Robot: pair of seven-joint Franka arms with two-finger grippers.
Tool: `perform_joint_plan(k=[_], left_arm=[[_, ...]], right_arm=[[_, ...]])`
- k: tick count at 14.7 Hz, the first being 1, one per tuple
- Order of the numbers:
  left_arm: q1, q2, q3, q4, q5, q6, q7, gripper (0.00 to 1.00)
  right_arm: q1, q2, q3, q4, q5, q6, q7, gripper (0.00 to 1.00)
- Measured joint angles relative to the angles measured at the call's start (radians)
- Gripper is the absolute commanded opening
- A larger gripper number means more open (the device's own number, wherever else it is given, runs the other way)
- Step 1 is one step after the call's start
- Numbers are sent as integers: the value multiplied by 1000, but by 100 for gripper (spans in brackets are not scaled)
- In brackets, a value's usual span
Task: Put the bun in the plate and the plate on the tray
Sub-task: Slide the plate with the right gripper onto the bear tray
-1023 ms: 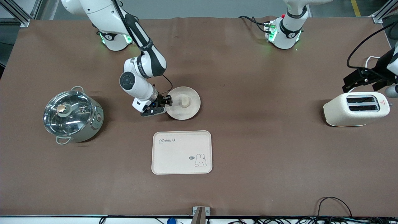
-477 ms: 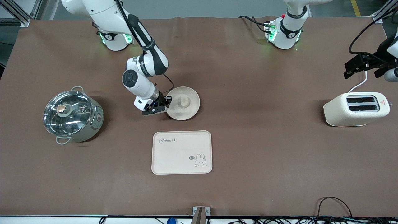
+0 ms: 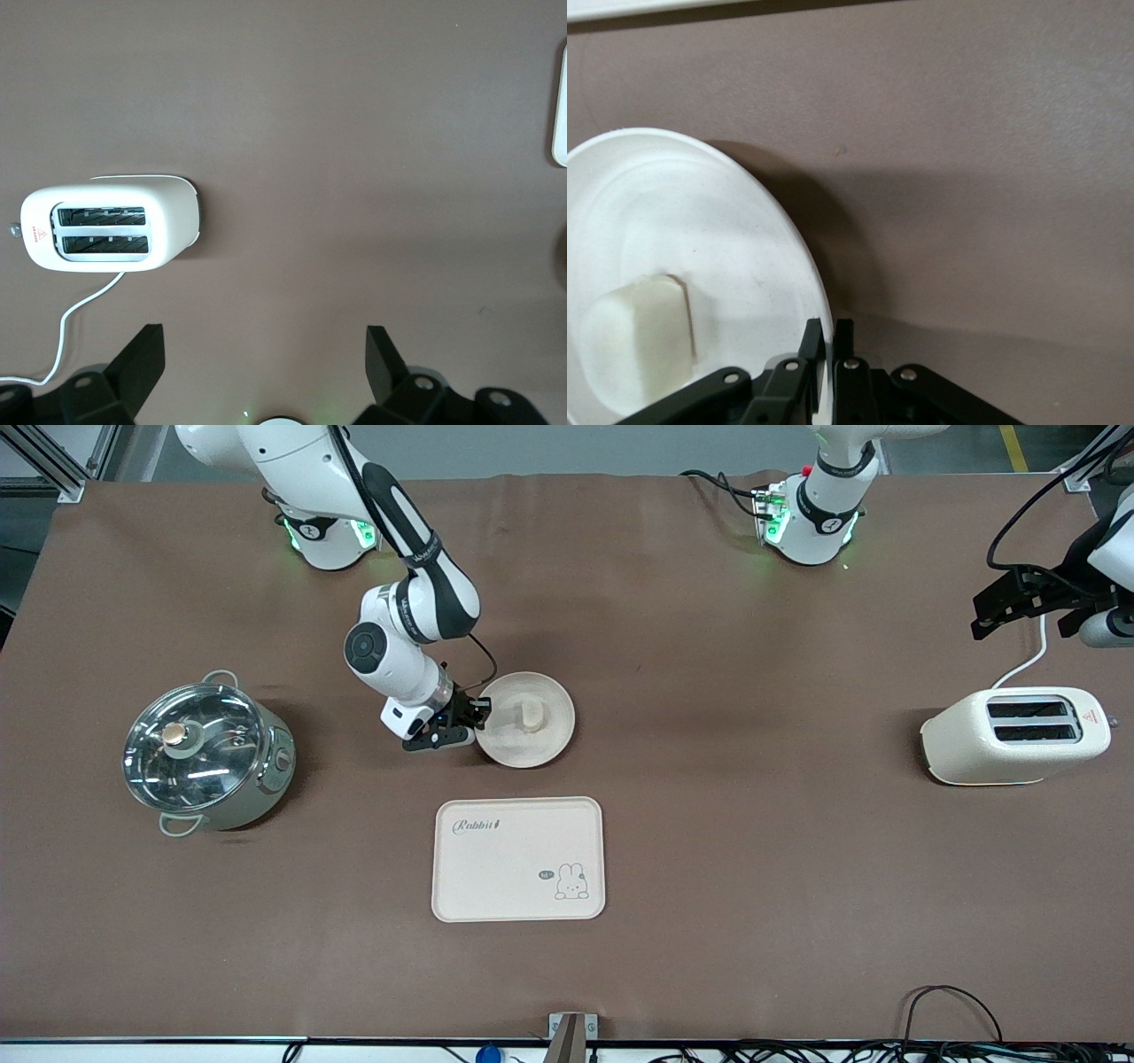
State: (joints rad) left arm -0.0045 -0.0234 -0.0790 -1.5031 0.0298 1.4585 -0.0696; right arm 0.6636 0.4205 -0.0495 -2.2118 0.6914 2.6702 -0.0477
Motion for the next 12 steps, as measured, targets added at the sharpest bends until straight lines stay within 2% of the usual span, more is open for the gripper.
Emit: perform_joint_plan(k=[6, 10, 12], left_arm=[[-6, 0, 0, 0, 0, 0, 0, 100], [-9, 0, -2, 1, 0, 1, 0, 100], [-13, 0, -2, 2, 0, 1, 0, 100]], right_arm=[[-4, -2, -9, 100, 130, -61, 2, 0], [-74, 4, -19, 190, 147, -72, 4, 0], [-125, 36, -20, 251, 147, -83, 4, 0]])
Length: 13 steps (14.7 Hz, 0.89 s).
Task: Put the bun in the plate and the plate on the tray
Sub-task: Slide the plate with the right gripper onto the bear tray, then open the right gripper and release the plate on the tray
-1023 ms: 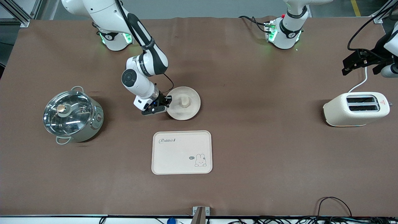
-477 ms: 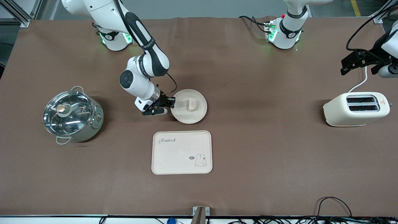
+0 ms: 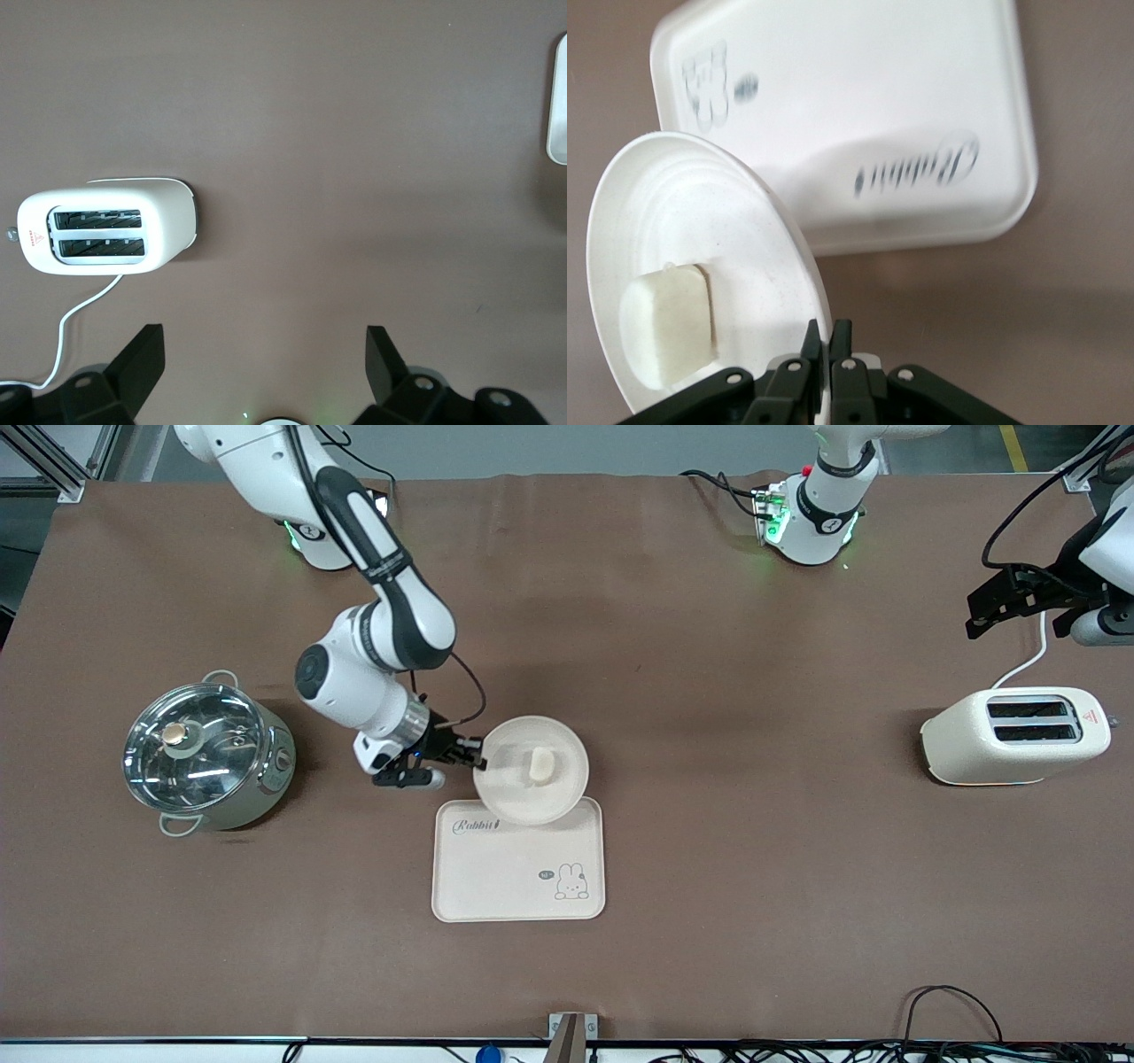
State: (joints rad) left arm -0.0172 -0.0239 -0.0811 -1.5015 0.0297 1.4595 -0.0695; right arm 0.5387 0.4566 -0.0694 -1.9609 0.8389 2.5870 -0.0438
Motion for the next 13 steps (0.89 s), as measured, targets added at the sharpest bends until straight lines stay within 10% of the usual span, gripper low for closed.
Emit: perform_joint_plan(k=[13], left_arm=[[-6, 22, 0, 5, 0, 17, 0, 100]], right_arm=[[-101, 304, -2, 347, 4, -9, 136, 0]])
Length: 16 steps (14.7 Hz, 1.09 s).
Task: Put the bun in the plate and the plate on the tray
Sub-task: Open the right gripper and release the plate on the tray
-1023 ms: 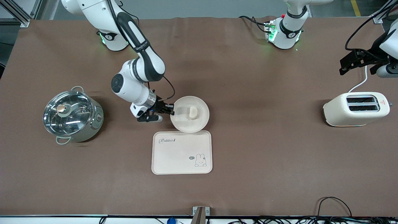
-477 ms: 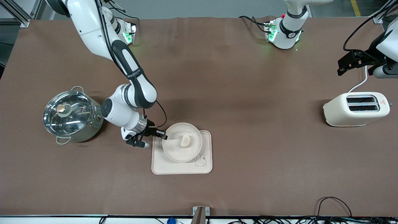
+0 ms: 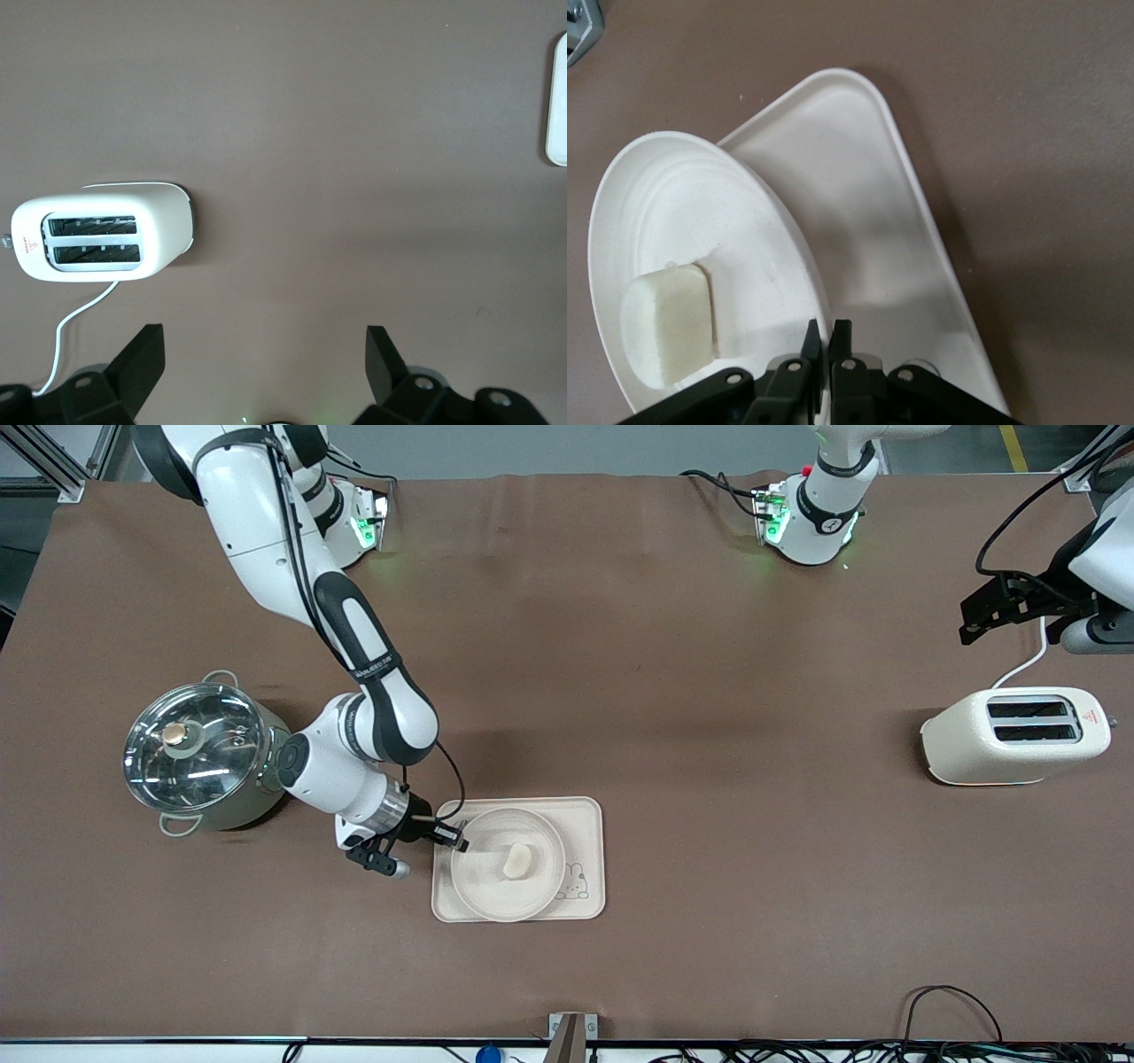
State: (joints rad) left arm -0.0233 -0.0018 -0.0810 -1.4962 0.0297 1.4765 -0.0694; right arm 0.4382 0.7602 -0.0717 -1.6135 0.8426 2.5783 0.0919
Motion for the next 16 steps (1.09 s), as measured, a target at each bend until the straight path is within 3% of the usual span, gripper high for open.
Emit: perform_joint_plan(k=[7, 8, 12, 16], left_arm=[[0, 43, 0, 40, 0, 16, 0, 100], [0, 44, 0, 41, 0, 16, 0, 100], [0, 44, 0, 43, 0, 16, 0, 100], [-1, 44, 0, 43, 0, 16, 0, 100]], right_arm=[[11, 25, 11, 1, 0, 0, 0, 1], [11, 28, 12, 1, 0, 0, -1, 7], [11, 30, 12, 1, 0, 1, -1, 66], [13, 30, 13, 1, 0, 2, -1, 95]])
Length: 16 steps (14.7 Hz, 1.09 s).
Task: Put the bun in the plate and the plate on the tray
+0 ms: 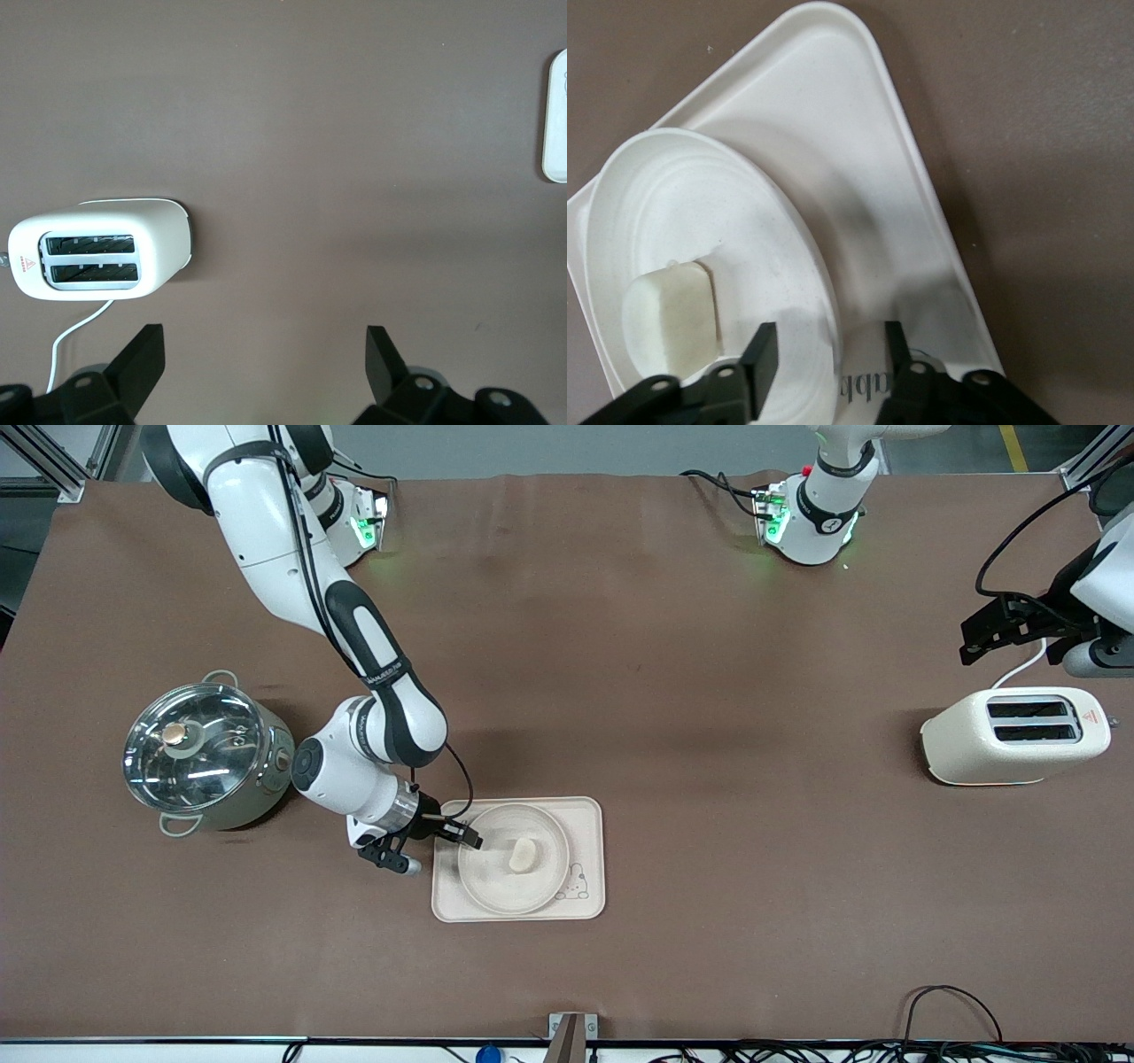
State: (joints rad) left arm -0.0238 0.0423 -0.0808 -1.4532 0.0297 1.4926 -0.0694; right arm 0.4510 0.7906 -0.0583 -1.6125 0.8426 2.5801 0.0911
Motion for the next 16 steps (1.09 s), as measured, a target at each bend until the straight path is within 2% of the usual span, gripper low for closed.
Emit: perform_joint_plan(k=[1, 11, 14, 16], left_arm=[[0, 0, 0, 0, 0, 0, 0, 100], [0, 1, 0, 0, 0, 0, 0, 100], [0, 1, 0, 1, 0, 0, 0, 100], [0, 1, 0, 1, 0, 0, 0, 100]], right_arm=[[0, 0, 0, 0, 0, 0, 0, 98], [1, -6, 0, 15, 0, 0, 1, 100], [-8, -65, -9, 1, 0, -1, 3, 100], [-28, -152, -17, -43, 0, -21, 3, 100]])
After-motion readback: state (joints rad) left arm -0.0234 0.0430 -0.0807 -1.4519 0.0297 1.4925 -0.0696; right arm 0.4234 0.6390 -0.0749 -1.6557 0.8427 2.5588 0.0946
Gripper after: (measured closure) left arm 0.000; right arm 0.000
